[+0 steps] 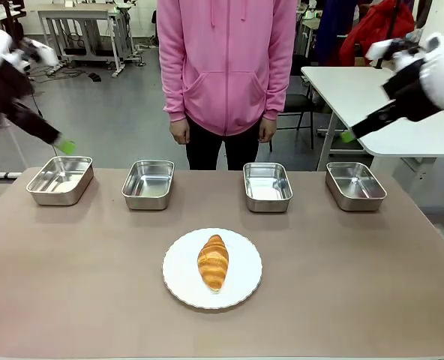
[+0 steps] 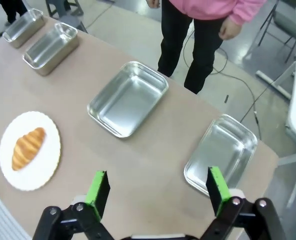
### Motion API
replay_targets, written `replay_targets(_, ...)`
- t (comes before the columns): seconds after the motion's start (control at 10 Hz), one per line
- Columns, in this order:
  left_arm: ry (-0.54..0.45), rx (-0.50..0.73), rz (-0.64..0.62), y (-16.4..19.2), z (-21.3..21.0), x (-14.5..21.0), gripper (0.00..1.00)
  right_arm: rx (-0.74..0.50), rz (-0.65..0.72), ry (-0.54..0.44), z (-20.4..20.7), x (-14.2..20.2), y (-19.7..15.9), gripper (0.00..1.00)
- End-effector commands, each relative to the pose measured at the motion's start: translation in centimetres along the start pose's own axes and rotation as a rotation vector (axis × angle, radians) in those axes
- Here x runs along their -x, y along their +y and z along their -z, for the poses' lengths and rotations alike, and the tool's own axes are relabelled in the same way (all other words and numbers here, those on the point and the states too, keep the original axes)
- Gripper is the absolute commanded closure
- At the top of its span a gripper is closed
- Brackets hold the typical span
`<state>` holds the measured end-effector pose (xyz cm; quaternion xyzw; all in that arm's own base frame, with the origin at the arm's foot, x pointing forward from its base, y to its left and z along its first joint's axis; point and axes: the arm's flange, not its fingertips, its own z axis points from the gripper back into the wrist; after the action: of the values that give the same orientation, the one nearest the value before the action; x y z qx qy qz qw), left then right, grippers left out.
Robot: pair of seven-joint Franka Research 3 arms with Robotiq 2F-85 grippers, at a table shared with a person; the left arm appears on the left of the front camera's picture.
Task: Place the bread in the container.
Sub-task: Place the Butter Roll into the Airtight Container indicated by the human.
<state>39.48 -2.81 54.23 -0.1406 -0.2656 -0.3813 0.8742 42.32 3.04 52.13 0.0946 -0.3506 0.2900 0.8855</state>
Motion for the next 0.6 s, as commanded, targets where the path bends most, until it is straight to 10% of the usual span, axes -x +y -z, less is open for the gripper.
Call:
replay_targets(0.0,0.021,0.080,0.117,4.1,-1.7,1.1,0.00,-0.062,-0.035,-0.003,0.2,1.3,-4.0,0.00)
replay_targets(0.3,-0.028,-0.002,0.124,5.9,-2.2,4.0,0.00,-0.036,-0.105,-0.134,0.2,3.3,-4.7,0.00)
replay_targets(0.5,0.021,0.051,0.140,5.5,-3.5,3.5,0.00,-0.033,-0.040,-0.014,-1.0,3.2,-5.3,0.00)
